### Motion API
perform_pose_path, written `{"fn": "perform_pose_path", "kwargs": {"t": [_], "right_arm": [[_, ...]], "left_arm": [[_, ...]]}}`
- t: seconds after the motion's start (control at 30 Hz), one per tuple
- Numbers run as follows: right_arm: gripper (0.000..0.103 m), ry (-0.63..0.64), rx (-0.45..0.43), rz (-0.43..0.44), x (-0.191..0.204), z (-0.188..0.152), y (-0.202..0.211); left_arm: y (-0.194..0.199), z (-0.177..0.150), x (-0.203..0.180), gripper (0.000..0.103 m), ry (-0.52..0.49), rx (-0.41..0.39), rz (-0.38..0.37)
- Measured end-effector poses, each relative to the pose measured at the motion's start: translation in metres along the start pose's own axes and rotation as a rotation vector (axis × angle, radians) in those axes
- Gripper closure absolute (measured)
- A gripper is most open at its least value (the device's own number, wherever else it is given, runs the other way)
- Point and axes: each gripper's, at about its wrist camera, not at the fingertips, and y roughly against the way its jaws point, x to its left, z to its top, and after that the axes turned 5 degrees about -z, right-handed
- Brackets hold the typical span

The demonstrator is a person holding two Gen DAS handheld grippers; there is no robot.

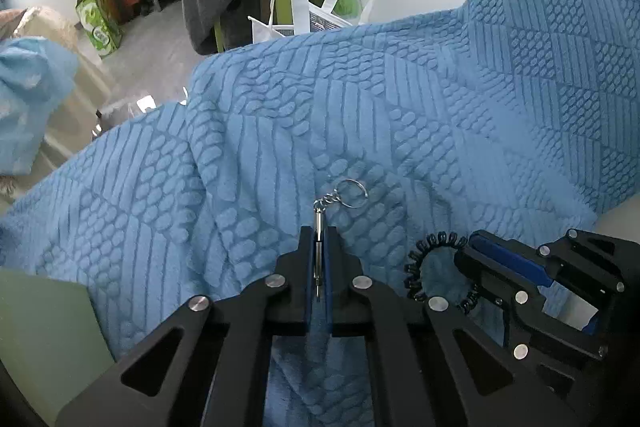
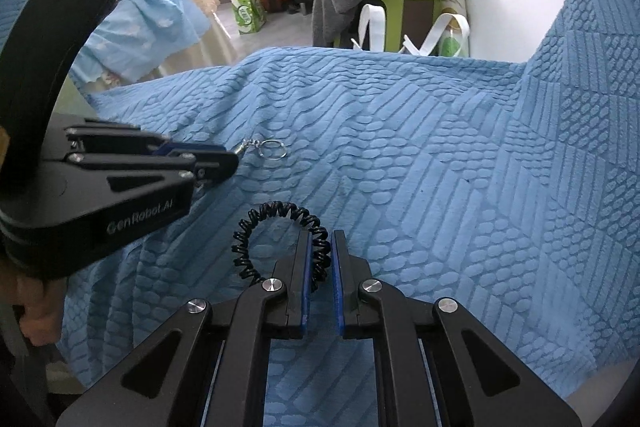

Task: Organize jewelry
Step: 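Grasp the silver keychain screwdriver with the left tool while the right grasps the black coiled bracelet, then carry both items into the white box and open both tools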

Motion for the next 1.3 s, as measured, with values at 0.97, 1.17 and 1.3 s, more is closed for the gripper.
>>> {"fn": "perform_pose_path", "kwargs": {"t": [0.97,1.17,1.3], "right_arm": [[0.096,-0.101,-0.184,-0.072,-0.002,0.04,0.143],[0.096,-0.089,-0.244,-0.068,0.012,0.054,0.177],[0.096,-0.073,-0.28,-0.058,0.026,0.064,0.198]], "left_arm": [[0.149,-0.006,-0.019,0.099,0.151,-0.157,-0.055],[0.192,-0.009,-0.012,0.099,0.158,-0.213,-0.041],[0.219,-0.014,-0.004,0.099,0.171,-0.246,-0.031]]}}
